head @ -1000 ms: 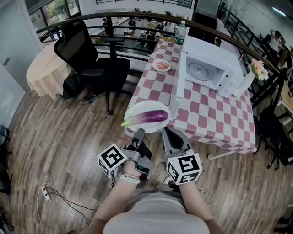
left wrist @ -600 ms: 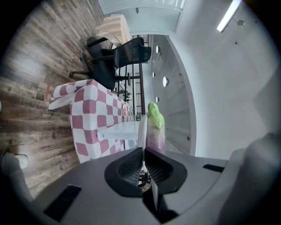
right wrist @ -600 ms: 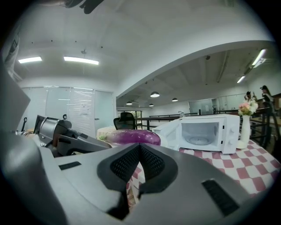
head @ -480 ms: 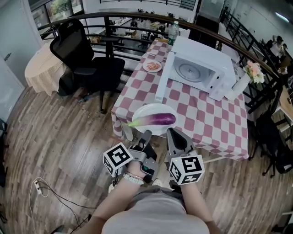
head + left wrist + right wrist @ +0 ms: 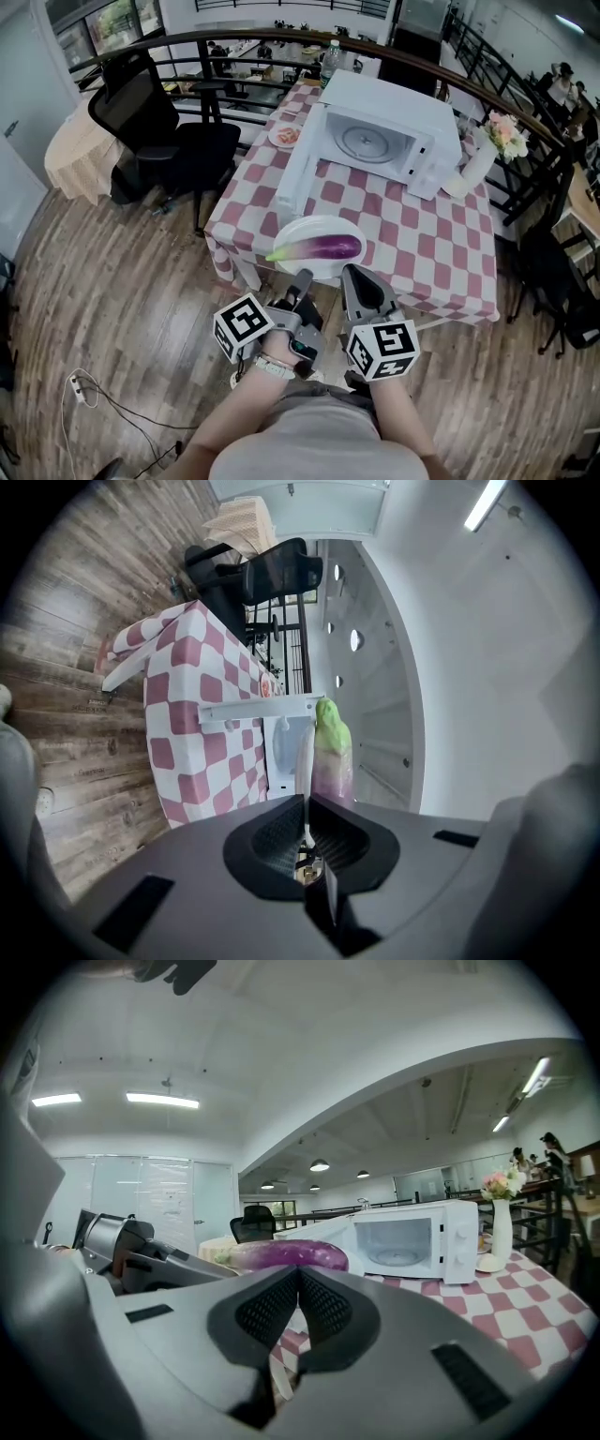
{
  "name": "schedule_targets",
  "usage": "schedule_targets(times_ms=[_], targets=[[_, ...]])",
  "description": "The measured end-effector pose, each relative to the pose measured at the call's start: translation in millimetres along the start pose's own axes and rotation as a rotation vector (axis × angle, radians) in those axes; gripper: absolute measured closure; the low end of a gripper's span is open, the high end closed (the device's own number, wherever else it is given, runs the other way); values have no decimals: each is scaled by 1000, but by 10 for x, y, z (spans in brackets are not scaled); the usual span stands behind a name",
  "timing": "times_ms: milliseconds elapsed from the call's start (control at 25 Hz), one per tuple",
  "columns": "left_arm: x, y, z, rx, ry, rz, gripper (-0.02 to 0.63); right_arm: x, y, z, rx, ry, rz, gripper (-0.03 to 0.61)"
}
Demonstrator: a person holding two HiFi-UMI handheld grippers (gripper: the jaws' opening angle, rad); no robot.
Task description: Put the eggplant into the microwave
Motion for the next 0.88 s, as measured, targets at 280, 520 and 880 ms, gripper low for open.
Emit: schedule_targets(times_ms=[280,520,880], targets=[[-195,-195,16,8,13,52,597,187,-21,-249,-32,-59,-16,552],[-396,-273,-25,-13,19,93,597,225,-33,-427,-49,-105,-30,552],[-864,-328,-26,-10,30,79,597,165,-9,-834,-44,-147,-23,552]])
Point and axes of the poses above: the fingertips, and each gripper's own axes: x backward along the fingers, z to its left, y out of its top, the point moved 3 cm from there along x, backward along the fingers, and after that the axes turned 8 degrees about y, right-handed, at the moved point
